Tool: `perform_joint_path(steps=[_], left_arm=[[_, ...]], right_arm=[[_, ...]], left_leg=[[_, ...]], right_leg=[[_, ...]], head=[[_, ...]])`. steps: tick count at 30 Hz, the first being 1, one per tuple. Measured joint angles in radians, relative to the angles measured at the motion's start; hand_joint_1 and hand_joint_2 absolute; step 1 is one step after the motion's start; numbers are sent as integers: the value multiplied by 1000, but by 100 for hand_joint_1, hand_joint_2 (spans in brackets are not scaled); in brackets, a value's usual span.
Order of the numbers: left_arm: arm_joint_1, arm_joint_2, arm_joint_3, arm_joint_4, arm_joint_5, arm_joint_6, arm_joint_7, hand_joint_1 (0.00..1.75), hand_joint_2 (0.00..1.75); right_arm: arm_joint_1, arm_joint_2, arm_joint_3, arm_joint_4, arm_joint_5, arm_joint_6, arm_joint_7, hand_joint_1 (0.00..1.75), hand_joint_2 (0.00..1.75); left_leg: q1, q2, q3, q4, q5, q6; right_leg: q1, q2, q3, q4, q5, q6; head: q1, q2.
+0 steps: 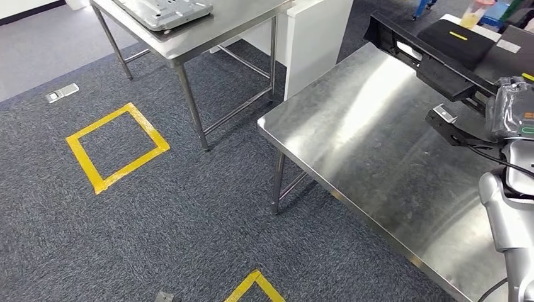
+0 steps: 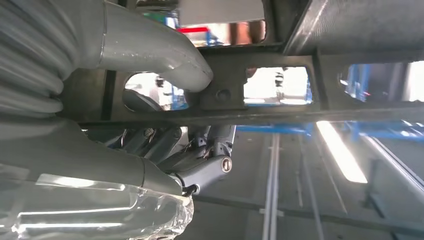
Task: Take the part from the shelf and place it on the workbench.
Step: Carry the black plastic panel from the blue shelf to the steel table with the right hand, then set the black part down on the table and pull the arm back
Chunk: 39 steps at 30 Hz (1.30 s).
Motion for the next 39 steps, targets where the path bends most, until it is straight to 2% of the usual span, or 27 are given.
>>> perform_joint_path(steps=[1, 2, 4, 5, 6, 7, 9, 10, 12, 13, 14, 15, 16, 17, 20, 22, 23, 25, 27, 29, 30, 31, 32, 34, 35, 37, 39], left_arm=[[0, 0, 0, 0, 3, -4, -8, 0, 175], [0, 0, 1, 0, 7, -8, -19, 0, 175], [0, 0, 2, 0, 14, -14, -46, 0, 175], [0, 1, 3, 0, 16, -16, -60, 0, 175], [0, 2, 4, 0, 16, -15, -74, 0, 175], [0, 3, 4, 0, 16, -13, -86, 0, 175], [0, 2, 4, 0, 14, -6, -106, 0, 175], [-1, 2, 4, 0, 14, -4, -114, 0, 175], [1, 2, 4, 0, 13, -4, -128, 0, 175], [2, 2, 4, 0, 13, -3, -133, 0, 175], [4, 2, 4, 0, 13, -1, -136, 0, 175], [5, 2, 5, 0, 13, 3, -137, 0, 175], [5, 2, 5, 0, 13, 7, -137, 0, 175], [5, 2, 6, 0, 13, 9, -137, 0, 175], [4, 3, 12, 0, 13, 8, -136, 0, 175], [4, 3, 15, 0, 13, 7, -135, 0, 175], [3, 3, 17, 0, 13, 6, -135, 0, 175], [2, 1, 18, 0, 12, 5, -134, 0, 175], [2, 0, 19, 0, 12, 3, -134, 0, 175], [3, -1, 19, 0, 12, 2, -134, 0, 175], [4, -1, 19, 0, 12, 2, -134, 0, 175], [4, -1, 19, 0, 12, 2, -134, 0, 175], [5, -1, 19, 0, 11, 2, -134, 0, 175], [5, -1, 19, 0, 9, -1, -133, 0, 175], [4, -1, 19, 0, 7, -3, -133, 0, 175], [2, 0, 19, 0, 6, -7, -133, 0, 175], [1, 1, 19, 0, 2, -9, -133, 0, 175]], right_arm=[[0, 0, 0, 2, 2, 6, 1, 175, 175], [0, 0, 0, 4, 4, 10, 2, 175, 175], [-4, 0, 0, 7, 7, 16, 2, 175, 175], [-7, 0, 0, 9, 8, 19, 2, 175, 175], [-9, -1, 0, 11, 8, 23, 3, 175, 175], [-10, -3, 0, 14, 8, 26, 4, 175, 175], [-9, -9, -1, 20, 8, 30, 4, 175, 175], [-9, -13, -1, 22, 8, 30, 4, 175, 175], [-14, -15, -1, 24, 5, 30, 4, 175, 175], [-16, -14, -1, 25, 4, 31, 4, 175, 175], [-17, -11, -1, 28, 3, 32, 4, 175, 175], [-17, -9, 0, 31, 1, 34, 4, 175, 175], [-17, -8, 0, 35, 0, 36, 4, 175, 175], [-17, -7, 1, 39, 0, 38, 3, 175, 175], [-18, -3, 4, 50, -3, 37, -2, 175, 175], [-20, 0, 6, 56, -6, 34, -9, 175, 175], [-21, 2, 7, 59, -7, 34, -13, 175, 175], [-21, 4, 10, 64, -7, 34, -18, 175, 175], [-22, 4, 13, 68, -7, 33, -20, 175, 175], [-23, 6, 16, 73, -7, 33, -20, 175, 175], [-23, 7, 17, 76, -10, 33, -22, 175, 175], [-23, 9, 18, 79, -15, 32, -29, 175, 175], [-23, 12, 20, 82, -22, 31, -41, 175, 175], [-32, 24, 29, 88, -34, 27, -76, 175, 175], [-42, 34, 38, 92, -38, 21, -93, 175, 175], [-62, 65, 60, 104, -49, 6, -119, 175, 175], [-77, 104, 84, 124, -58, -8, -141, 175, 175]], left_leg=[[3, 13, 1, 1, -2, -3], [6, 25, 1, 3, -6, -8], [11, 47, 2, 14, -16, -23], [9, 56, 2, 22, -23, -33], [6, 66, 2, 29, -29, -41], [3, 74, 4, 33, -34, -46], [7, 86, 6, 38, -41, -52], [12, 72, 4, 47, -51, -55], [20, 16, -27, 120, -99, -61], [20, -10, -57, 184, -132, -62], [20, -25, -92, 252, -161, -61], [19, -31, -122, 304, -176, -60], [19, -34, -137, 324, -171, -55], [19, -35, -133, 303, -149, -49], [10, -45, -48, 117, -54, -21], [1, -46, -19, 59, -36, -16], [-2, -43, -18, 56, -34, -17], [-3, -39, -13, 41, -23, -10], [1, -35, -7, 24, -9, -1], [0, -32, -8, 20, -5, 3], [0, -30, -10, 21, -5, 3], [0, -28, -10, 21, -5, 3], [1, -26, -11, 22, -5, 2], [1, -21, -11, 27, -8, -3], [-1, -17, -13, 31, -11, -8], [-9, -10, -19, 40, -16, -18], [-11, -7, -25, 47, -17, -12]], right_leg=[[-7, -6, -3, 3, 5, 11], [-14, -15, 15, -34, 24, 25], [-23, -59, 87, -167, 76, 54], [-22, -76, 115, -218, 94, 57], [-21, -86, 130, -245, 103, 51], [-18, -82, 132, -248, 103, 41], [-22, -55, 129, -246, 105, 23], [-24, -43, 128, -245, 106, 17], [-25, -26, 128, -245, 107, 1], [-23, -18, 128, -245, 108, -5], [-21, -10, 128, -245, 108, -9], [-17, -1, 128, -245, 108, -11], [-14, 8, 128, -245, 109, -13], [-10, 15, 128, -245, 108, -13], [-3, 31, 129, -245, 109, -13], [-1, 35, 129, -245, 110, -9], [0, 36, 128, -248, 112, -6], [2, 29, 124, -245, 110, 2], [4, 10, 96, -187, 77, 0], [1, -2, 40, -61, 19, -5], [0, -3, 16, -5, -1, -2], [-1, -4, 6, 24, -9, 5], [-4, -5, 16, 12, -1, 14], [-11, -15, 84, -111, 46, 35], [-11, -20, 122, -178, 66, 39], [-11, -22, 160, -249, 86, 32], [-11, -15, 158, -250, 88, 20]], head=[[0, 0], [0, 0], [1, 0], [1, 0], [0, 0], [-1, 0], [-4, 0], [-4, 0], [-6, 0], [-8, 0], [-9, 0], [-10, 0], [-10, 0], [-10, 0], [-10, 0], [-9, 0], [-9, 0], [-9, 0], [-7, 0], [-7, 0], [-6, 0], [-7, 0], [-7, 0], [-6, 0], [-6, 0], [-8, 0], [-10, 0]])
